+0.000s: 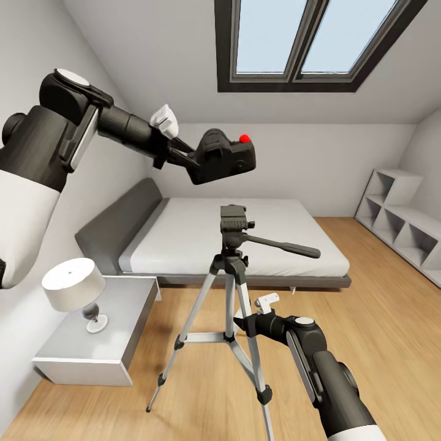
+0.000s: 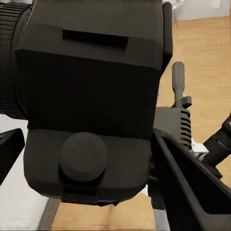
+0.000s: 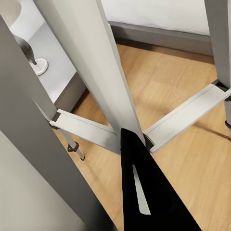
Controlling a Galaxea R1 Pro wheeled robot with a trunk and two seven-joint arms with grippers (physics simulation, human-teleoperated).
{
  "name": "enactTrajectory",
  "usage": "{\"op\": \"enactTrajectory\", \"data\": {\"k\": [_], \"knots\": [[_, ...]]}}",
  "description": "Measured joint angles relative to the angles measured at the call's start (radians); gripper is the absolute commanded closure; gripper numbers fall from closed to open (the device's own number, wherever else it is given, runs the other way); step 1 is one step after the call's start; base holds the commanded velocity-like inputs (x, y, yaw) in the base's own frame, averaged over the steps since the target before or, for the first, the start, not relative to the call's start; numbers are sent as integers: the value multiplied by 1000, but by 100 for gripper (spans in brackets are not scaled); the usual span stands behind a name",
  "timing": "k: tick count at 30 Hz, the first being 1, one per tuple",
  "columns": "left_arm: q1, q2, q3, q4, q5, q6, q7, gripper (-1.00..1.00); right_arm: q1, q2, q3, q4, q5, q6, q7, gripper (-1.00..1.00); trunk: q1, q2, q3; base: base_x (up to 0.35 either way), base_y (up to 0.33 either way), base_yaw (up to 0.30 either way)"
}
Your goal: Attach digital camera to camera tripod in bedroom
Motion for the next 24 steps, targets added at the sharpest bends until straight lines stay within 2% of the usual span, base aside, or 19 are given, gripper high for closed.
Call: {"op": "enactTrajectory", "data": {"k": [1, 4, 9, 13, 20, 24], "knots": [[0, -1, 0, -17, -15, 30, 8, 100, 0, 0, 0, 0, 0, 0, 0, 100, 0, 0, 0, 0, 0, 0], [0, -1, -1, -43, -33, 82, 26, 100, 0, 0, 0, 0, 0, 0, 0, 100, 0, 0, 0, 0, 0, 0], [2, -2, -1, -68, -35, 150, 35, 100, 0, 0, 0, 0, 0, 0, 0, 100, 0, 0, 0, 0, 0, 0], [5, -6, -1, -99, -35, 172, 37, 100, 0, 0, 0, 0, 0, 0, 0, 100, 0, 0, 0, 0, 0, 0], [11, -10, -1, -175, -45, 179, 45, 100, 0, 0, 0, 1, -1, -1, 0, 100, 0, 0, 0, 0, 0, 0], [13, -11, -1, -191, -48, 176, 48, 100, 0, 0, 0, 1, -2, -1, 0, 100, 0, 0, 0, 0, 0, 0]]}}
